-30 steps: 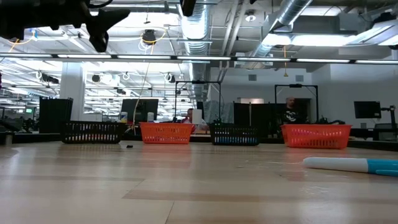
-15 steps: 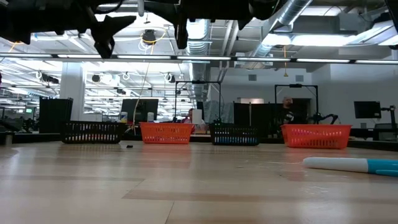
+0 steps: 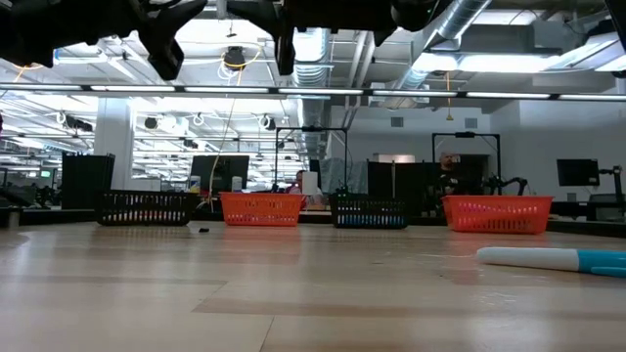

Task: Pick & Place Markers
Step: Put the white pink marker into the left black bin

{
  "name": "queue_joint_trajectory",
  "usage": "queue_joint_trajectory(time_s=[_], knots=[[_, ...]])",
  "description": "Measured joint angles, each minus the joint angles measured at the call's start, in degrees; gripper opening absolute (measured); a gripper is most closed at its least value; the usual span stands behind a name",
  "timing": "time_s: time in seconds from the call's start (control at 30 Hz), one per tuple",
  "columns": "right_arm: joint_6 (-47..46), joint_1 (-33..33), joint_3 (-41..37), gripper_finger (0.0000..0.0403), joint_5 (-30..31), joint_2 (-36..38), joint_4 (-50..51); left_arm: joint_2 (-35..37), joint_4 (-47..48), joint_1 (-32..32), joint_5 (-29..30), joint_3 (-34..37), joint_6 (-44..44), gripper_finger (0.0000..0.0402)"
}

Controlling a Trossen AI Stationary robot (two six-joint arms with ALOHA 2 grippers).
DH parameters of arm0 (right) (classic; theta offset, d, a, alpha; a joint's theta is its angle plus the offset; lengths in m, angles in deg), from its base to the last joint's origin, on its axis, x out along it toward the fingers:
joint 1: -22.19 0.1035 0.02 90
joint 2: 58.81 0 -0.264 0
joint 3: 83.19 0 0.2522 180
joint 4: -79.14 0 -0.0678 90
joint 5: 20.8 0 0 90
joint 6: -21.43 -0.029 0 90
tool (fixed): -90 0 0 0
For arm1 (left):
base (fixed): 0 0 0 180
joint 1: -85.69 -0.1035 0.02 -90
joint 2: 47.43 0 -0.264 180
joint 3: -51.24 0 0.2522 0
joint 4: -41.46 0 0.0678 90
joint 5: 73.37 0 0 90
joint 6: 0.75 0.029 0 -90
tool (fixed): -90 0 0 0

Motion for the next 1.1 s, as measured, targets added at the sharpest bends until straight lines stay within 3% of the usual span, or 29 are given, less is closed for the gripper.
queue_joint_trajectory(time_s=[0.33,1.1], knots=[[-3.9,0.5,0.0,0.0034,0.1,0.0,-5.3,-0.1,-0.5,0.0,2.3,0.0,0.0,0.0181],[-6.4,1.1,0.0,0.0035,5.7,0.0,-6.2,-0.1,-4.3,0.0,3.4,0.0,0.0,0.0181]])
